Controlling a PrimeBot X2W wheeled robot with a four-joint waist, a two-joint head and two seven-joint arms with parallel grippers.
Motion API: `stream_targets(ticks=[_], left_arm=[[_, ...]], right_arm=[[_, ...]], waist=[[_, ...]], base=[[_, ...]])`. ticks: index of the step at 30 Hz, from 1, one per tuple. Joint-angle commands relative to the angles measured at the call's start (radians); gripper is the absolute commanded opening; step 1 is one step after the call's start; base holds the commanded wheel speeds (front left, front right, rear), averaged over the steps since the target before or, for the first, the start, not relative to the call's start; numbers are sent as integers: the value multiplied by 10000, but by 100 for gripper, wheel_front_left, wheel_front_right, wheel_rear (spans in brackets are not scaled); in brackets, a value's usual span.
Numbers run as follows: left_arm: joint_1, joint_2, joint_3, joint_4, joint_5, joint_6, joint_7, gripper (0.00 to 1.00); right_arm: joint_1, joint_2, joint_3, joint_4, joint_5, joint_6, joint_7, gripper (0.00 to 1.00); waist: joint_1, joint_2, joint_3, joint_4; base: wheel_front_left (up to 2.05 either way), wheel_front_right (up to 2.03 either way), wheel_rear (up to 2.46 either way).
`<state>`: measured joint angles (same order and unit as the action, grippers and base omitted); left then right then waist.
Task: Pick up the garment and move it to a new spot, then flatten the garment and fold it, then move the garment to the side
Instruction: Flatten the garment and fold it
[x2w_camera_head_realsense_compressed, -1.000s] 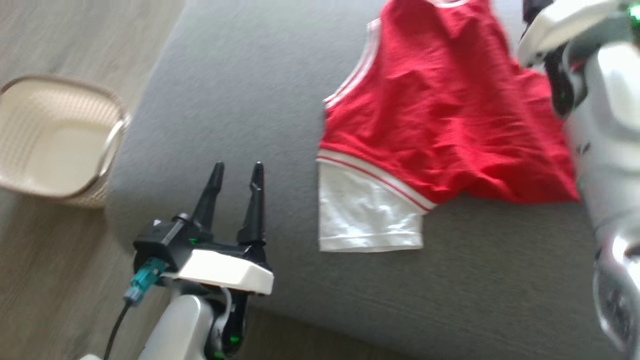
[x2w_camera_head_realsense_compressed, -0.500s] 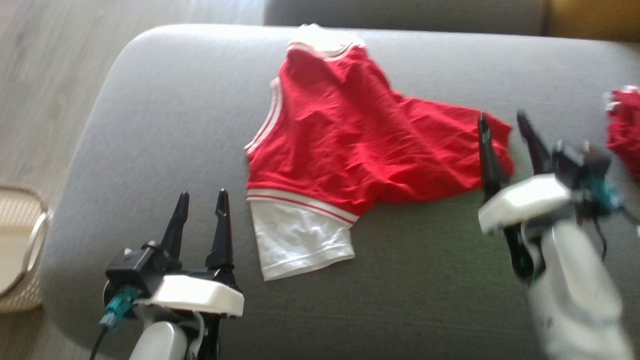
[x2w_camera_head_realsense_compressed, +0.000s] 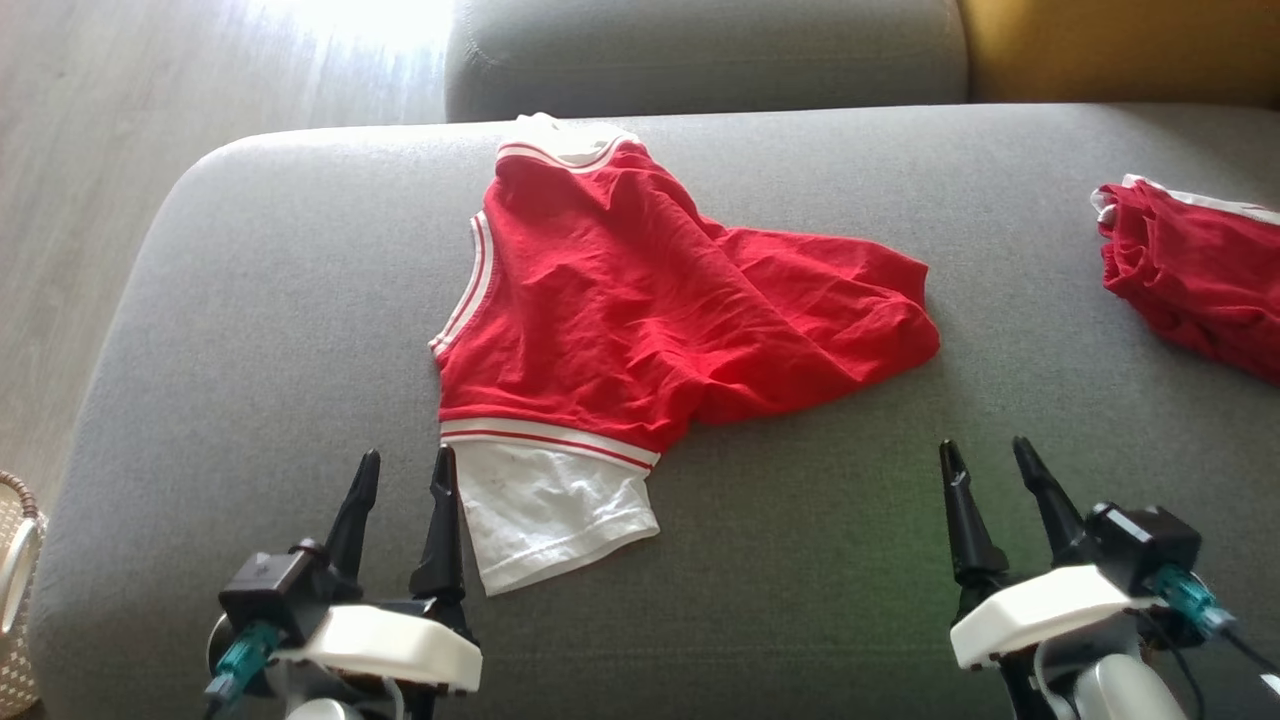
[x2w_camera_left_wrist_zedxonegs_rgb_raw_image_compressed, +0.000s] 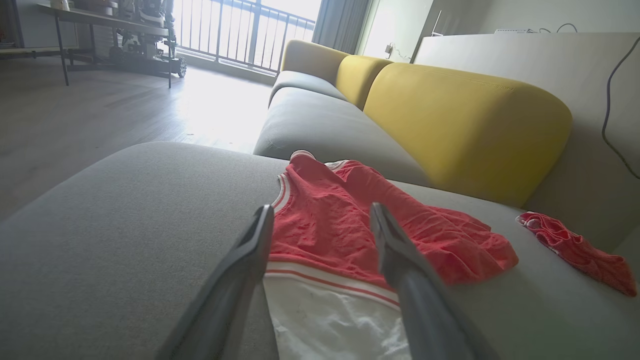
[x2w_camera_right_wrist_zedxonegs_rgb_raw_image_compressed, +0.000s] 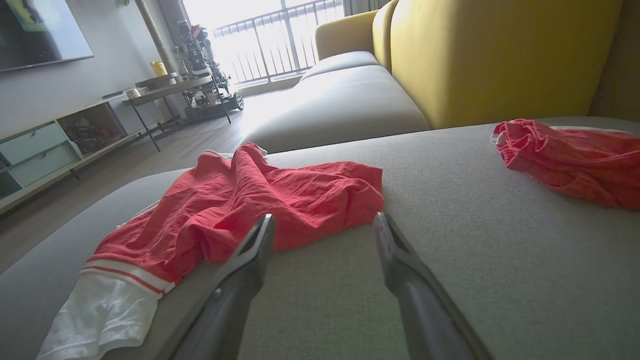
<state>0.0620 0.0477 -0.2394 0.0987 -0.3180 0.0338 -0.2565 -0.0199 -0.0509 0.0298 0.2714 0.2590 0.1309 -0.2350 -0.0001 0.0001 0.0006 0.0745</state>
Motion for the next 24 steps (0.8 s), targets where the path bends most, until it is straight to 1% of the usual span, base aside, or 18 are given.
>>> stream_targets(ticks=[1,7,13,17,19,24], left_arm=[[-330,26,428,-308,80,-47,-53,100],[-329,26,472,-242,125,-97,-53,100],[-381,26,337,-143,140,-144,-53,100],[-493,26,167,-119,133,-146,-53,100],[-569,26,88,-135,194,-113,-53,100],[-740,26,-21,-102,205,-77,-53,100]], right_arm=[[-327,4,204,-422,65,-2,-142,100],[-292,5,253,-472,-49,-2,-194,100],[-366,6,253,-367,40,-2,-221,100],[-638,6,232,-50,31,-2,-144,100],[-1032,6,54,302,184,-2,98,100],[-1872,6,-208,1188,975,-2,552,100]], waist=[[1,-1,13,-11],[1,-1,37,-8],[1,-1,120,169],[1,-1,283,444],[1,-1,462,683],[1,-1,917,1188]], base=[[0,0,0],[0,0,0],[0,0,0],[0,0,0],[0,0,0],[0,0,0]])
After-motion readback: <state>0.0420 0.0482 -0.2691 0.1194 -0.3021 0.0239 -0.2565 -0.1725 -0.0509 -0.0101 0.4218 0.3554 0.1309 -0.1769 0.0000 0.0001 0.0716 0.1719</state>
